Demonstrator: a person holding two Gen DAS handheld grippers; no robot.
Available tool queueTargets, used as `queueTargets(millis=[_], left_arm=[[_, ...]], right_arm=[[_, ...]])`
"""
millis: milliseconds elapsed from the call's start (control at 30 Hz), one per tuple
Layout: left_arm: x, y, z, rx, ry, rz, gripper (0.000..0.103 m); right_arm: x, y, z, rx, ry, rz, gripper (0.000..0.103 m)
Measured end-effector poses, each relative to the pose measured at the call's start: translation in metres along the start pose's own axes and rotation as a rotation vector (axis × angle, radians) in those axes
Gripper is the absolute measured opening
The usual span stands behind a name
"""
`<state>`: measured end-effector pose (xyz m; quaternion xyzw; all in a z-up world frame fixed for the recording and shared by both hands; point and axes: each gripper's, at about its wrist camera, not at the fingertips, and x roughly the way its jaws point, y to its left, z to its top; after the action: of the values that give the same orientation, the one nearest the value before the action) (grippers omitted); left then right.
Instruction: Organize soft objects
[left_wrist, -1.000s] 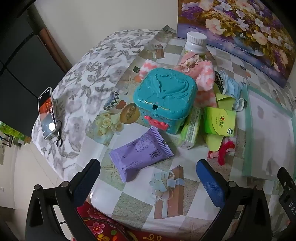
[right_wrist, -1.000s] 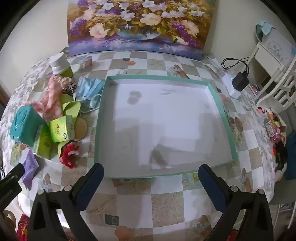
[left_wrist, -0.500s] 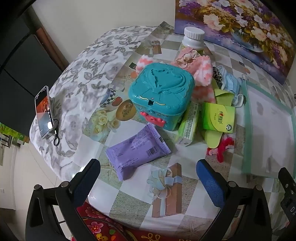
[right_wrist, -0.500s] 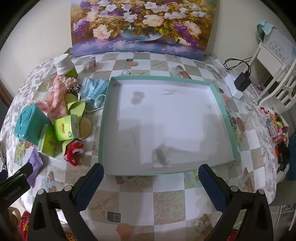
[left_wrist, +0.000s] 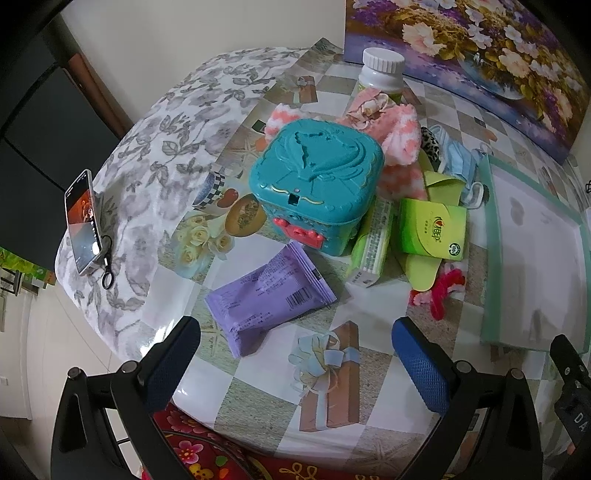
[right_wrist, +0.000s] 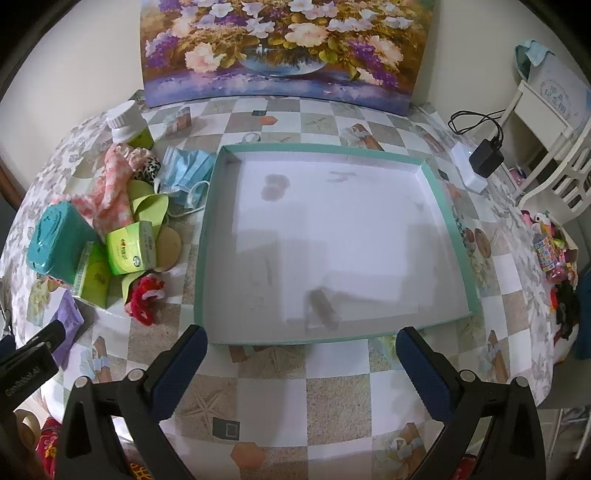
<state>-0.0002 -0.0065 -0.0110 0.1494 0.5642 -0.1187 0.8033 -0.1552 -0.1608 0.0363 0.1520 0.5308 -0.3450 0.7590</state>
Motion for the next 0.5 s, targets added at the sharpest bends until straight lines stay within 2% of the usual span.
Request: queueTargets(millis=[500], left_arm=[[0.0026,-0.0003,-0.0005,0.007,0.013,-0.002,0.103]], right_arm=[[0.0025,0.0022,-0.0019,-0.005,0.011,0.004,0.103]])
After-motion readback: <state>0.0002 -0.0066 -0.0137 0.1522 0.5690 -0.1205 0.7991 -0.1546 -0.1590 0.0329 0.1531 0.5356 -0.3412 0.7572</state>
